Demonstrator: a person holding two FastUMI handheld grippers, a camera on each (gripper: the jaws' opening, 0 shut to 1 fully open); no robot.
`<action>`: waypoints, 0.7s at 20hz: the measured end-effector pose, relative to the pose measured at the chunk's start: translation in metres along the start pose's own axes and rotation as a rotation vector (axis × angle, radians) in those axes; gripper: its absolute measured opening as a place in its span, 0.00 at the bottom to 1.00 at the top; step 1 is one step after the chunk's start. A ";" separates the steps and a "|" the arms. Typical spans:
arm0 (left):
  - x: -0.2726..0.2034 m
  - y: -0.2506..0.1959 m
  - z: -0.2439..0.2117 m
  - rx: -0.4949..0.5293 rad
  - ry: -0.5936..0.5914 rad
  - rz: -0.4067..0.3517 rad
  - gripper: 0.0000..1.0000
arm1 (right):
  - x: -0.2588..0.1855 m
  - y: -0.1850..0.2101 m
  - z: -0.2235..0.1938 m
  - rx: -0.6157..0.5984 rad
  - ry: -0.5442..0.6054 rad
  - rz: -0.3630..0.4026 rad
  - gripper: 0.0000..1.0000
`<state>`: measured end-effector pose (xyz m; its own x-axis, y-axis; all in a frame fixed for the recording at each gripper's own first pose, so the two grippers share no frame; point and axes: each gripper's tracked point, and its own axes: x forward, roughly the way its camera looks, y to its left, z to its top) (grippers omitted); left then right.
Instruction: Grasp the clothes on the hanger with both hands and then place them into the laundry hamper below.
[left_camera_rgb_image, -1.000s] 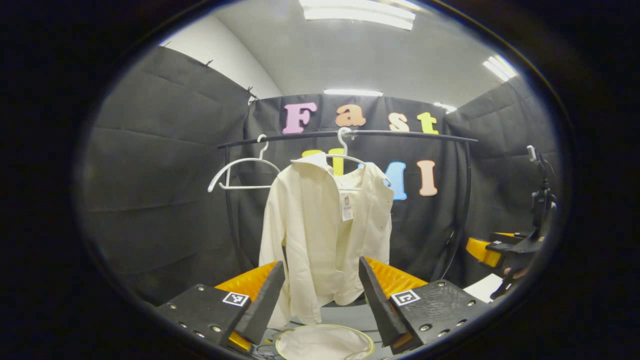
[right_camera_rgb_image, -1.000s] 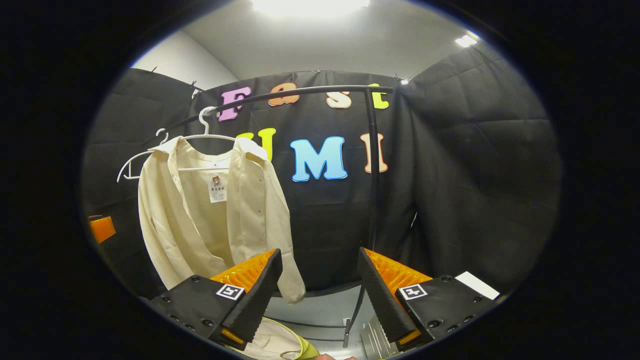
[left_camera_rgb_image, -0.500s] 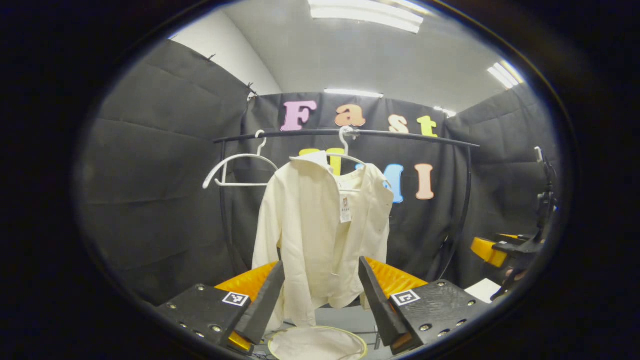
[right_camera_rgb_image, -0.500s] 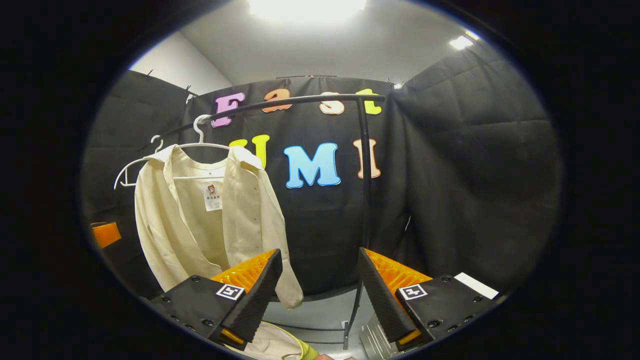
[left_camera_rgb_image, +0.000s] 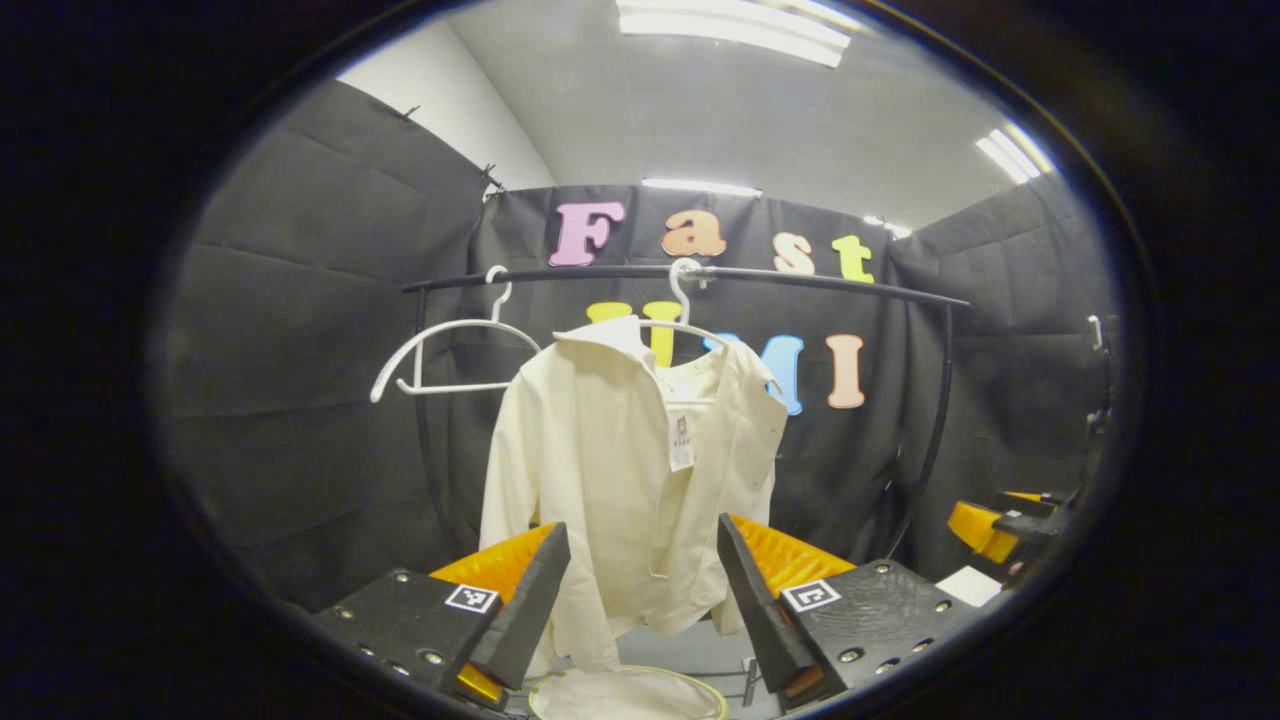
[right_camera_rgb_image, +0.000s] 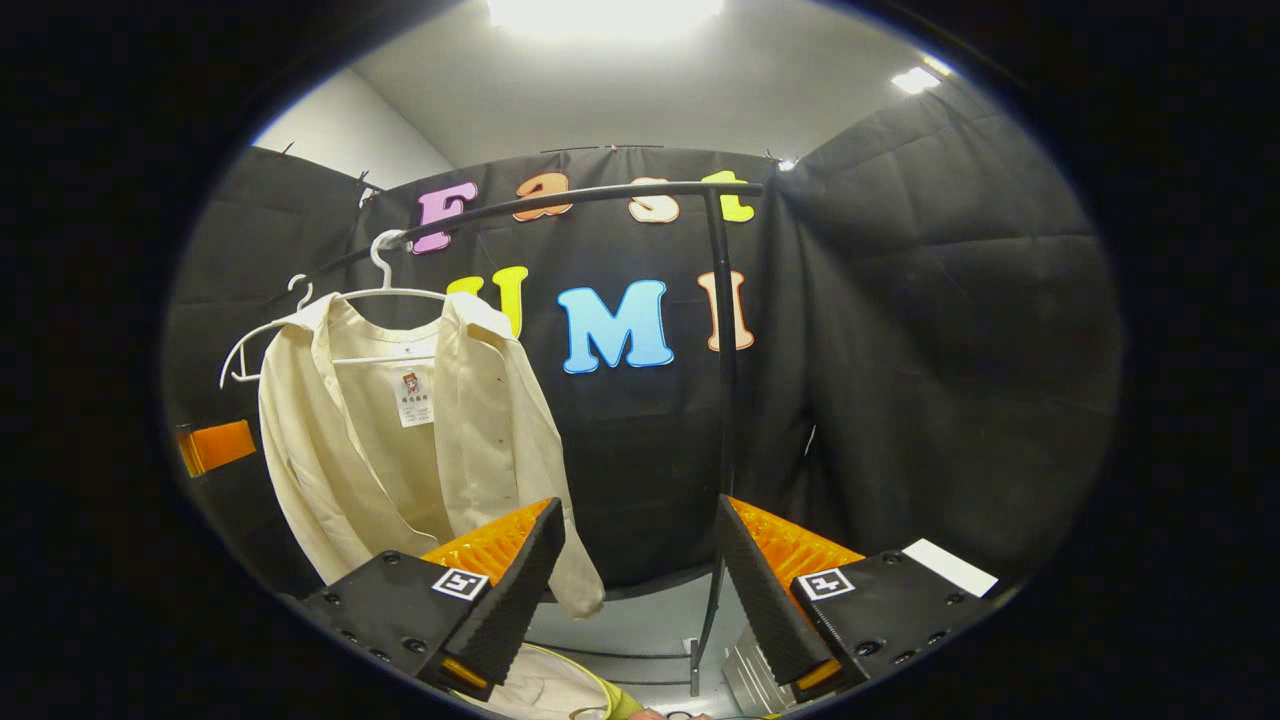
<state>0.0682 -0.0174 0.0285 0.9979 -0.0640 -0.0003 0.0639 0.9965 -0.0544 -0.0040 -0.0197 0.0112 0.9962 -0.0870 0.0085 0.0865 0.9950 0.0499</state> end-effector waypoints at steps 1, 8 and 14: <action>0.009 -0.002 0.003 0.010 0.002 0.005 0.87 | 0.005 -0.003 -0.002 0.001 0.003 -0.007 0.96; 0.076 -0.012 0.028 0.078 -0.008 0.080 0.87 | 0.062 0.000 -0.006 0.014 0.050 0.049 0.98; 0.132 0.000 0.030 0.084 0.022 0.215 0.87 | 0.120 -0.004 0.009 0.027 0.025 0.090 0.98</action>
<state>0.1996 -0.0239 0.0580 0.9884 0.1499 -0.0249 -0.1491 0.9883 0.0325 0.1154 -0.0341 0.0208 0.9999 0.0047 -0.0108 -0.0038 0.9971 0.0766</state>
